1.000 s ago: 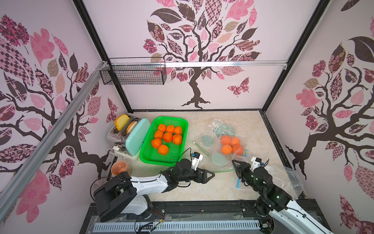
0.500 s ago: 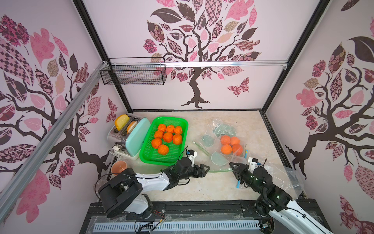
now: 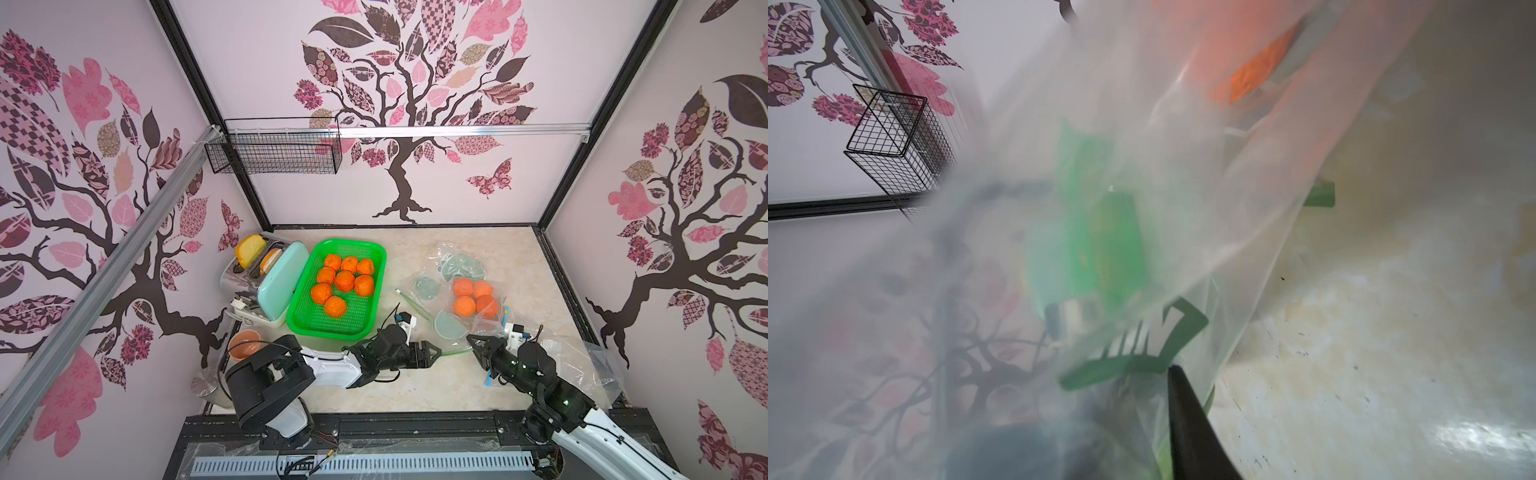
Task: Open the zip-top bag and take out the orange
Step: Adjust the zipper food storage bag at the center of the board.
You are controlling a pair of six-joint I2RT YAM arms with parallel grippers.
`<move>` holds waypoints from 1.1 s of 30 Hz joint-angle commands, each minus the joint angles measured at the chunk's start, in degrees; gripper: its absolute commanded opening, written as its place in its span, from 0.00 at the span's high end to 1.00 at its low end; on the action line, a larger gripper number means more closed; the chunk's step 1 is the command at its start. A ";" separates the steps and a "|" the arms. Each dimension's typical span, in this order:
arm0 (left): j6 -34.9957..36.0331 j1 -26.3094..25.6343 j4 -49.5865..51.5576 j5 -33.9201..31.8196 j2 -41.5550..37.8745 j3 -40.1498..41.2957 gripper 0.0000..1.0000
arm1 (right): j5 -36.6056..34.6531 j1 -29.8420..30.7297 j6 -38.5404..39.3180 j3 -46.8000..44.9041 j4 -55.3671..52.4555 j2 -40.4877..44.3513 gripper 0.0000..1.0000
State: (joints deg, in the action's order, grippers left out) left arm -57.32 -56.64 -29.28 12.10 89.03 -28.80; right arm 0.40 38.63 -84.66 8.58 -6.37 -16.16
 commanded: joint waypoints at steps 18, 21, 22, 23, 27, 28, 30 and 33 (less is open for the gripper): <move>-0.60 5.27 -1.43 -0.94 -8.18 1.11 1.00 | 0.67 0.30 0.60 0.20 -3.12 3.18 0.74; 3.33 7.21 5.56 -1.69 -11.67 0.07 1.00 | 1.17 0.30 4.74 0.71 -2.22 2.64 0.64; 5.92 7.95 10.65 -2.48 -13.57 -0.98 1.00 | 1.65 0.30 8.28 1.10 -1.63 2.07 0.56; 9.02 8.33 15.63 -3.40 -14.96 -2.79 1.00 | 1.82 0.30 11.98 1.68 -1.77 1.55 0.48; 22.71 8.92 41.18 -11.55 -18.65 -14.21 1.00 | 2.68 0.30 25.22 6.18 -10.41 -2.15 0.28; 24.83 9.13 43.97 -13.03 -18.91 -15.64 1.00 | 3.50 0.30 26.90 6.63 -12.43 -3.30 0.26; 28.22 10.26 46.94 -13.44 -18.80 -17.54 1.00 | 5.14 0.30 27.83 6.35 -15.14 -4.74 0.26; 30.86 14.05 49.05 -10.07 -17.43 -19.38 1.00 | 8.84 0.30 28.10 4.01 -14.67 -4.98 0.26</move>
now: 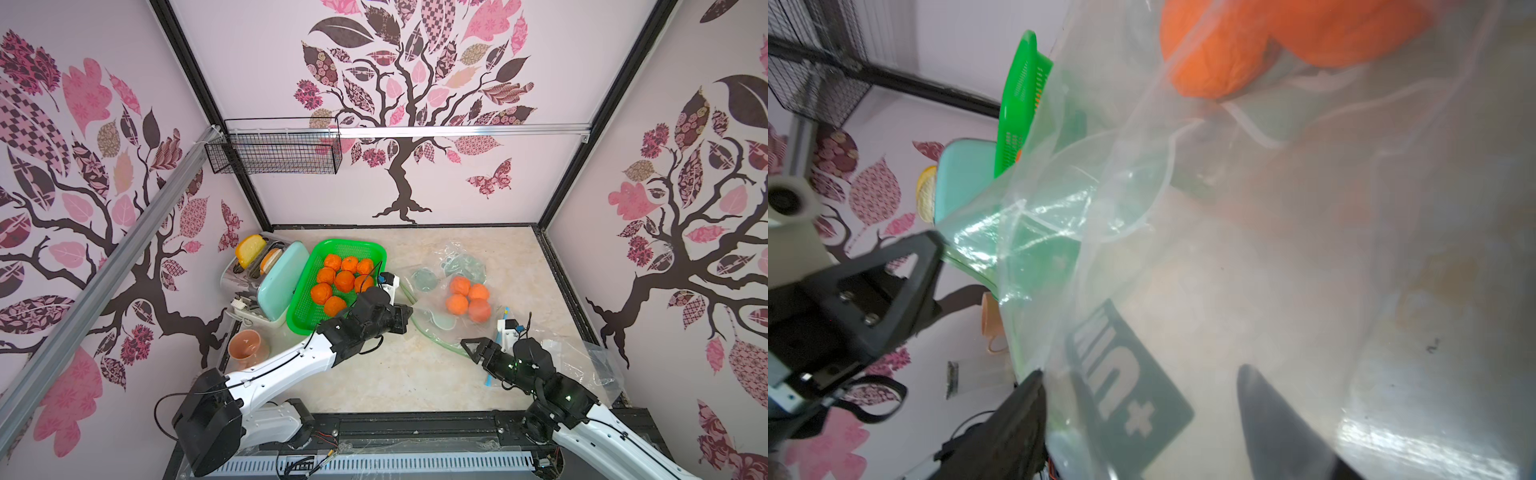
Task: Open the zip-top bag and take out the orange
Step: Adjust the zipper food storage bag at the center of the board.
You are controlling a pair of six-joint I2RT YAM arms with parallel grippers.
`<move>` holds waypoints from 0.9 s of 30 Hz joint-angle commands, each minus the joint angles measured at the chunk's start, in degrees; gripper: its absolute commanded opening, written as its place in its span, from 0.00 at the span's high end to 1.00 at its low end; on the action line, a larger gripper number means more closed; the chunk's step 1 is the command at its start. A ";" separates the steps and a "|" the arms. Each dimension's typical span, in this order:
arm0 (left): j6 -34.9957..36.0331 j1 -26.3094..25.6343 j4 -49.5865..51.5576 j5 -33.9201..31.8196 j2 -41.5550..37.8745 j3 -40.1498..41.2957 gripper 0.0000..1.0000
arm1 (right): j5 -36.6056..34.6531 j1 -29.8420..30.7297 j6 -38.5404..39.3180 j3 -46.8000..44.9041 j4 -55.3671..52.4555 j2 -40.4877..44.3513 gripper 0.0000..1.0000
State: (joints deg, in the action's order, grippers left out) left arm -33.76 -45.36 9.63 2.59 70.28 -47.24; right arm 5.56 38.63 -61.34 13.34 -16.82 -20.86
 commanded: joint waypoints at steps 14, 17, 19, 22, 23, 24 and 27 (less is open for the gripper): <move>7.67 9.94 9.49 6.38 6.75 -5.52 1.00 | 10.84 0.30 31.91 6.93 4.19 -4.44 0.36; 7.57 10.03 9.86 6.53 7.24 -6.15 1.00 | 11.20 0.30 37.16 12.40 0.92 -7.81 0.36; 7.74 10.10 10.54 6.42 7.54 -6.74 1.00 | 12.44 0.31 42.36 16.54 -0.30 -9.65 0.37; 7.83 10.37 10.68 6.51 7.47 -7.08 1.00 | 9.79 0.32 54.73 25.15 -6.82 -11.57 0.35; 7.83 10.47 10.67 6.71 7.45 -7.24 1.00 | 8.09 0.30 58.97 27.47 -8.68 -11.93 0.34; 7.75 10.58 10.83 6.98 7.43 -7.41 1.00 | 6.27 0.35 64.25 29.44 -10.61 -12.09 0.33; 7.40 10.87 10.99 7.67 7.11 -7.94 1.00 | 1.62 0.35 80.33 30.39 -15.18 -10.87 0.31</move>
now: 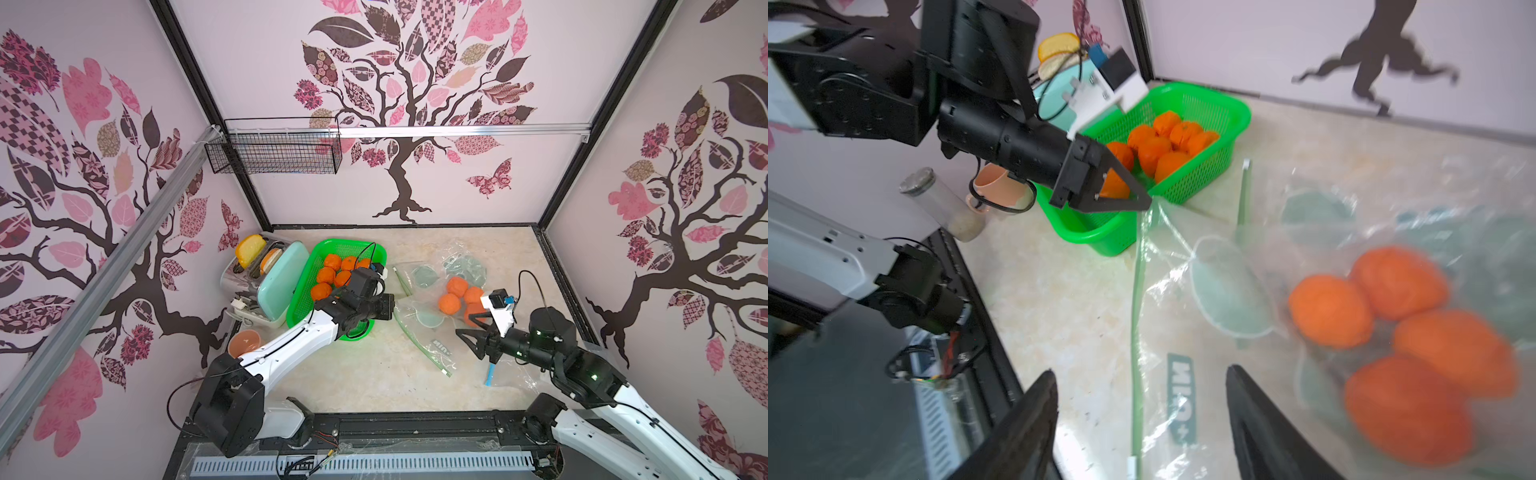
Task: Open the zip-top bag and take out the orange
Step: Adjust the zipper food storage bag at the center of the board.
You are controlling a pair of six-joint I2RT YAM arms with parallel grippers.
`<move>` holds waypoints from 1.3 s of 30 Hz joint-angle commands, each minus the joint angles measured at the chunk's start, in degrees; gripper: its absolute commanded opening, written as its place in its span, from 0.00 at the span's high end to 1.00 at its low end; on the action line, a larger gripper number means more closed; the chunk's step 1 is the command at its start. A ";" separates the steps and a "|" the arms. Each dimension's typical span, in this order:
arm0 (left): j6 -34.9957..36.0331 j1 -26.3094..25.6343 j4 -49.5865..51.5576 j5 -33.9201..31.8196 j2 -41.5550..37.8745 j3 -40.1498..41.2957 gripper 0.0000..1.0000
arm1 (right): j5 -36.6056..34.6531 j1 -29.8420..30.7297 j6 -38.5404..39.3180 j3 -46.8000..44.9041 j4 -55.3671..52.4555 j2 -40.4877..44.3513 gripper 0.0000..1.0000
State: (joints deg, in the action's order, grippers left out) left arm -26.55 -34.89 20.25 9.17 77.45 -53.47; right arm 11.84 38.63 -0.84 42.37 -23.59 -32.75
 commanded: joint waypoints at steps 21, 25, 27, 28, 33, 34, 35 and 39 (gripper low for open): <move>-0.28 1.32 -1.92 5.66 -0.37 -1.10 1.00 | -10.61 14.59 73.60 -24.30 2.26 7.14 0.20; -0.17 1.37 -1.88 5.69 -0.64 -0.75 1.00 | -13.21 16.78 75.01 -27.66 10.06 6.53 0.23; -0.26 1.50 -2.11 5.68 -0.97 -0.45 1.00 | -13.55 17.19 75.33 -27.91 11.07 6.05 0.25; -0.28 1.49 -2.22 5.85 -1.08 -0.31 1.00 | -13.04 17.35 75.28 -27.96 11.46 6.20 0.26; -0.35 1.44 -2.32 6.19 -1.10 -0.07 1.00 | -12.94 17.61 74.38 -28.07 15.08 4.62 0.38; -0.38 1.45 -2.40 6.38 -1.16 0.02 1.00 | -12.47 17.62 73.54 -27.88 16.28 4.10 0.43; -0.51 1.45 -2.47 6.47 -1.12 0.09 1.00 | -12.09 17.66 73.74 -27.58 16.60 3.38 0.47; -0.61 1.52 -2.54 6.63 -1.22 0.16 1.00 | -11.29 17.79 73.42 -25.92 18.11 -0.58 0.57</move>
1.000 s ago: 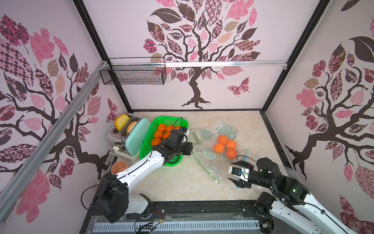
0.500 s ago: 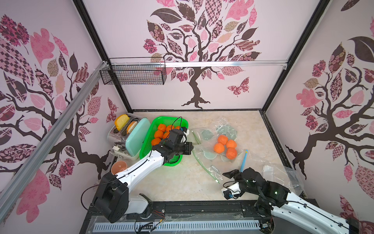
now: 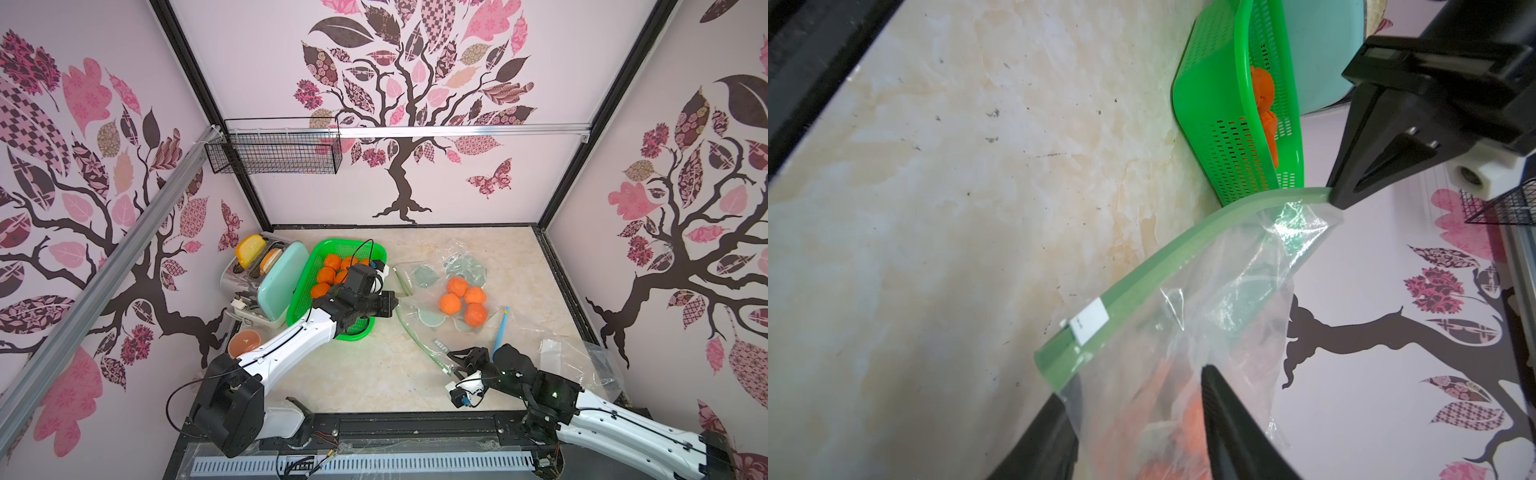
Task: Open the zip-top bag and take out the orange
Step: Adjust the zipper food storage bag at the center of the board.
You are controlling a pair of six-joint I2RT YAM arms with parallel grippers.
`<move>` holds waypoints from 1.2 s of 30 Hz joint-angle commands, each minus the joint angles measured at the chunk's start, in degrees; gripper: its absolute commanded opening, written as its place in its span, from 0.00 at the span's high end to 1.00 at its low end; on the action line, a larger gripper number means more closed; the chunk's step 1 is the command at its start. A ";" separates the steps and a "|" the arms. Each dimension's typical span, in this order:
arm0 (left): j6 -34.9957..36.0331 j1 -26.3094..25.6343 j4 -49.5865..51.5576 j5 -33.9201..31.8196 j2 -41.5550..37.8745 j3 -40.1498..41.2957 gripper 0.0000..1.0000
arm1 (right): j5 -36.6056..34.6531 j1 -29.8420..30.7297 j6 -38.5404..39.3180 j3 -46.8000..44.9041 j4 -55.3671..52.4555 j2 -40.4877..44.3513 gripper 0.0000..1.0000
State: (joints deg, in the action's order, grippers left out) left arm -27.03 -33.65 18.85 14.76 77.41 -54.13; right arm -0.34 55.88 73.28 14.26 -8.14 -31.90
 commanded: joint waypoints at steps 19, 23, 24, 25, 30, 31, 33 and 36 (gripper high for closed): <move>1.46 0.33 -2.06 0.00 -15.66 3.96 0.53 | 6.37 0.51 -42.00 13.10 -4.32 0.65 1.00; 2.98 -0.63 -5.35 5.97 -21.28 6.55 0.45 | 7.23 0.48 -48.34 12.77 -3.87 2.91 1.00; 3.03 -1.36 -5.91 6.65 -22.67 7.39 0.42 | 6.77 0.48 -50.11 13.04 -3.66 3.19 1.00; 3.58 -2.61 -6.42 7.13 -24.05 8.16 0.41 | 7.14 0.46 -51.36 13.24 -3.66 3.53 1.00; 8.77 -13.41 -11.00 8.38 -28.24 12.33 0.30 | 9.18 0.46 -55.23 13.08 -1.18 3.66 1.00; 10.90 -15.95 -10.56 7.38 -28.67 12.59 0.30 | 10.16 0.46 -55.11 13.64 -1.08 2.99 1.00; 17.04 -21.76 -8.27 0.15 -30.22 13.55 0.28 | 11.29 0.46 -55.99 14.71 -2.41 1.73 1.00; 22.46 -26.81 -11.39 -3.09 -31.69 16.55 0.28 | 12.67 0.46 -59.69 13.15 -0.52 1.95 1.00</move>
State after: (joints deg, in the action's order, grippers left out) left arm -12.62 -58.30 10.24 16.01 46.94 -39.29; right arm 9.30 56.14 18.37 26.06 -10.87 -30.20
